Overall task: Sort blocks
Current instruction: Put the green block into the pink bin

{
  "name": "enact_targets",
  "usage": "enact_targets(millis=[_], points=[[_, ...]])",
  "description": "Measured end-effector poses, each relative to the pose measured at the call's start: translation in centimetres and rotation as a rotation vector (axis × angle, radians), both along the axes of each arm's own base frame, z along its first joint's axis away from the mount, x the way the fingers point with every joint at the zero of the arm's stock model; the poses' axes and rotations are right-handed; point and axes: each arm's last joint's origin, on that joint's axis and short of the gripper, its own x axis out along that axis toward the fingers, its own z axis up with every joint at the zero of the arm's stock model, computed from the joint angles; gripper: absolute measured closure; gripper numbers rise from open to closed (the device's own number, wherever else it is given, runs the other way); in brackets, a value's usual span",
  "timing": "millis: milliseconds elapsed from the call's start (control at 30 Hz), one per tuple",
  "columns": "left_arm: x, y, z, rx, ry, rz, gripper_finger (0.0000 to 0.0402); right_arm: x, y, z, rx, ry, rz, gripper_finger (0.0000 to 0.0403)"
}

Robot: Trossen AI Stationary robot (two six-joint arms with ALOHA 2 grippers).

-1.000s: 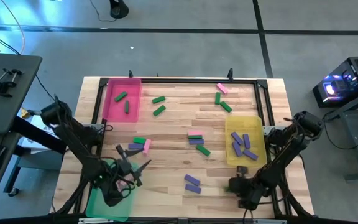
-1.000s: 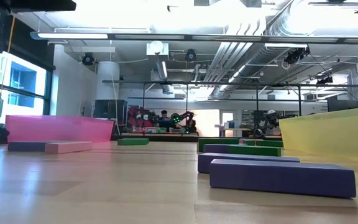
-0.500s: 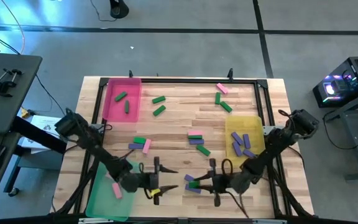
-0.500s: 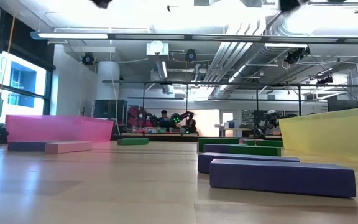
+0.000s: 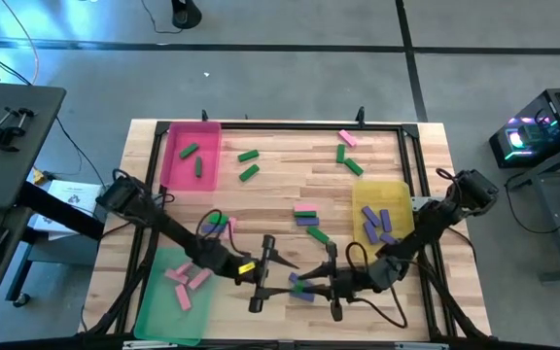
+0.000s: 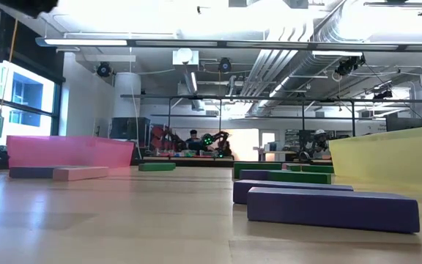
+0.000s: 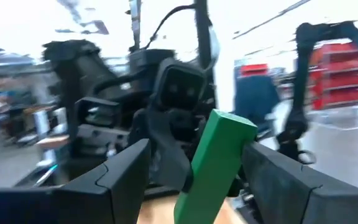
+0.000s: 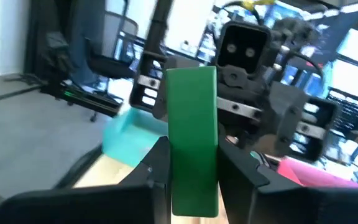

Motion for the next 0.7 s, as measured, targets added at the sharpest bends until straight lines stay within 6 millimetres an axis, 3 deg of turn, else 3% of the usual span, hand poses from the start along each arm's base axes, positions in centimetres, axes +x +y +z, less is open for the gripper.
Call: enact_targets(millis=[400,700], points=[[0.5,-1.1,0.0,0.138,-0.012,0.015,0.0159,-0.1,-0.1,0.1,0.015,-0.01,-0.083,0.0334],[0.6,-0.9,-0.2,0.112,0.017,0.07,0.0166,0.0,-0.2,0.1,0.035,-0.003,-0.098,0.0334]])
